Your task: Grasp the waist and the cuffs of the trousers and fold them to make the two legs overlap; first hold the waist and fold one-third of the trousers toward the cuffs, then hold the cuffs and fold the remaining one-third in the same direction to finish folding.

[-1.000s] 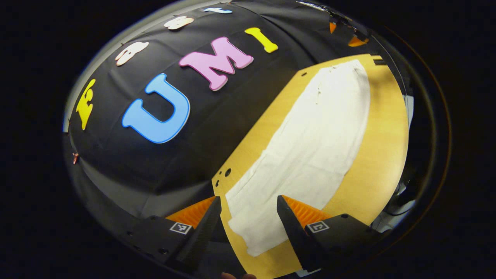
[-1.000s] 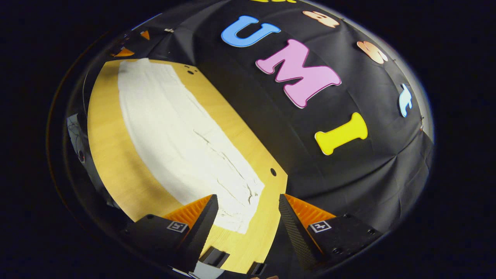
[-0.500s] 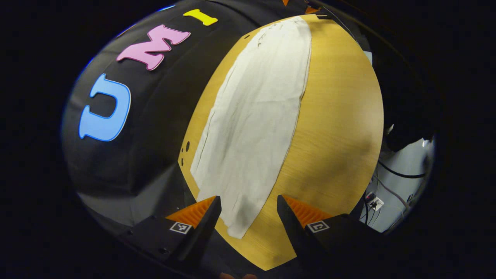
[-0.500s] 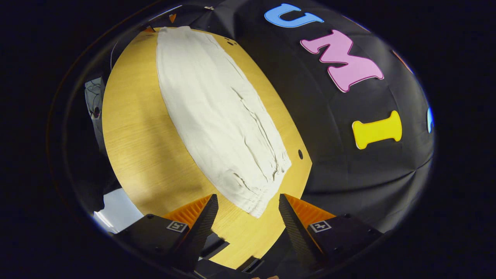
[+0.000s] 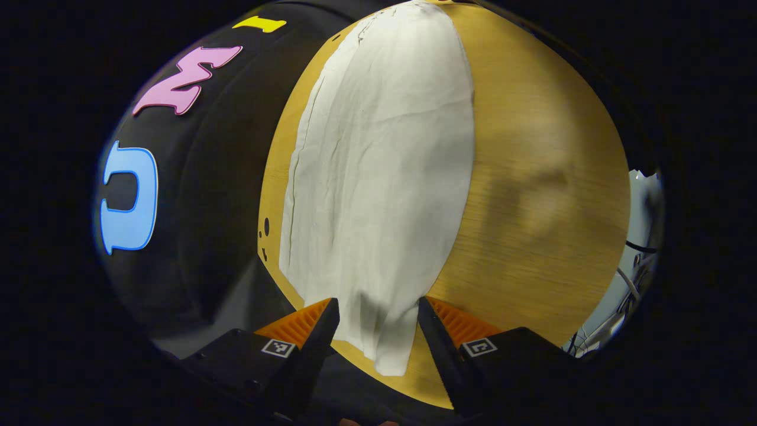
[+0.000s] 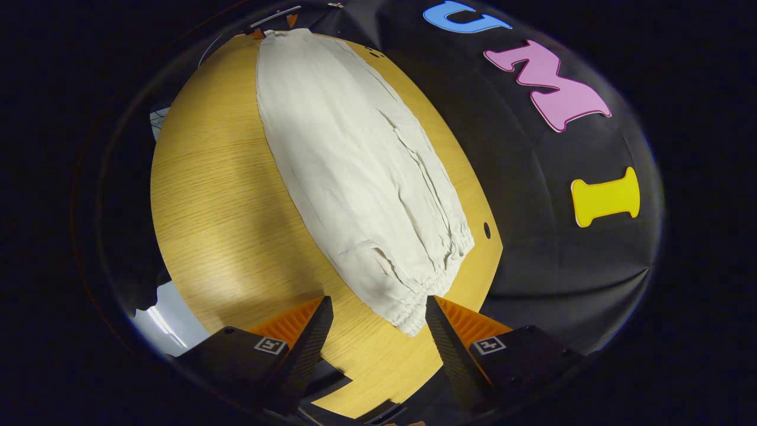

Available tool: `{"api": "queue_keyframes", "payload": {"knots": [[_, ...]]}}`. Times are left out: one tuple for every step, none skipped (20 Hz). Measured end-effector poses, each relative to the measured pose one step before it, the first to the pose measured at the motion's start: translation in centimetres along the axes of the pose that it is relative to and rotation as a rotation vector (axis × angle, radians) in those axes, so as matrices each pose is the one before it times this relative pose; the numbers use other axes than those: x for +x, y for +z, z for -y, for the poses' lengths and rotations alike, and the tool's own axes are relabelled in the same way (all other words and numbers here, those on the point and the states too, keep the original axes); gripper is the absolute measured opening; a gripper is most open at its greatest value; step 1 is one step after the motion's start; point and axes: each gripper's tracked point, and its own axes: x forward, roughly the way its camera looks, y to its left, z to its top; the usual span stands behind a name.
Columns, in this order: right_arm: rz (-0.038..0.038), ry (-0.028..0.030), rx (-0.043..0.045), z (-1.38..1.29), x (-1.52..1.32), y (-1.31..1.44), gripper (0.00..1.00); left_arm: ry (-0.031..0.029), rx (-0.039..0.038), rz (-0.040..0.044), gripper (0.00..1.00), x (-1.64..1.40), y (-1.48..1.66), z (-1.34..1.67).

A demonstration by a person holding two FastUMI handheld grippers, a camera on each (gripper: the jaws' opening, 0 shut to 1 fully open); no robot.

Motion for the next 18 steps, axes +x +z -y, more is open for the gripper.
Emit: {"api": "queue_keyframes", "payload": {"knots": [[-0.00604, 0.00441, -0.01224, 0.016, 0.19, -0.028, 0.98, 0.01281, 0.01375, -0.0029, 0.84, 0.76, 0.183, -0.772], [-0.00859, 0.00408, -0.00869, -0.038, 0.204, -0.175, 0.98, 0.00396, 0.00398, -0.00106, 0.83, 0.822, 0.108, -0.658], [-0.01185, 0.001, -0.00696, 0.115, 0.253, -0.177, 0.98, 0.00269, 0.00103, 0.00127, 0.81, 0.454, 0.092, -0.184], [-0.01194, 0.00017, -0.00322, 0.122, 0.298, -0.137, 0.98, 0.00547, 0.00842, 0.00229, 0.75, 0.436, 0.093, -0.185], [-0.00778, -0.0007, 0.00069, 0.144, 0.409, 0.0, 0.98, 0.01074, 0.01132, 0.0026, 0.72, 0.318, 0.068, -0.188], [-0.00895, 0.00204, 0.00028, 0.066, 0.537, -0.139, 0.98, 0.01325, 0.012, 0.00166, 0.67, 0.353, 0.108, -0.151], [0.00346, -0.00968, -0.00614, 0.463, 0.32, 0.11, 0.98, 0.00608, 0.01109, 0.00085, 0.64, 0.196, -0.003, 0.103], [0.00239, -0.00604, -0.00998, 0.533, 0.593, 0.294, 0.96, 0.01562, 0.02193, 0.00172, 0.56, 0.209, -0.021, -0.101], [0.00182, -0.00293, -0.0041, 0.288, 0.387, 0.052, 0.96, 0.01021, 0.01449, 0.00044, 0.48, 0.295, 0.059, -0.019], [0.00398, -0.00287, -0.00319, 0.385, 0.471, 0.185, 0.96, 0.00136, 0.00368, -0.00494, 0.46, 0.335, -0.02, 0.142], [0.00549, -0.00835, -0.01241, 0.552, 0.495, 0.272, 0.96, -0.00702, -0.00368, -0.00691, 0.36, 0.362, -0.011, 0.159], [0.00307, -0.00543, -0.01331, 0.251, 0.447, 0.214, 0.96, -0.00397, -0.00613, -0.00373, 0.26, 0.197, 0.096, 0.235], [0.00147, 0.00304, -0.01677, 0.055, 0.51, 0.24, 0.96, 0.00109, -0.00665, -0.00266, 0.2, -0.167, -0.11, -0.033], [-0.00675, 0.02117, -0.01812, -0.45, 0.541, 0.071, 0.95, -0.00252, -0.00695, -0.00448, 0.13, 0.065, 0.053, 0.073], [-0.00551, -0.00266, -0.02887, -0.169, 0.428, 0.116, 0.79, -0.00664, -0.00906, -0.00033, 0.12, -0.107, 0.02, 0.082], [0.00236, -0.02105, -0.03875, 0.278, 0.134, 0.177, 0.71, -0.00969, -0.01045, -0.00419, 0.09, -0.049, 0.016, 0.242], [0.00027, 0.00754, -0.03159, -0.37, 0.415, 0.164, 0.66, -0.00429, -0.01039, -0.00152, 0.09, 0.064, -0.093, 0.019], [-0.01464, 0.00452, -0.02861, -0.728, 0.504, -0.329, 0.64, -0.00211, -0.01236, -0.00167, 0.07, 0.058, 0.13, 0.066]]}}
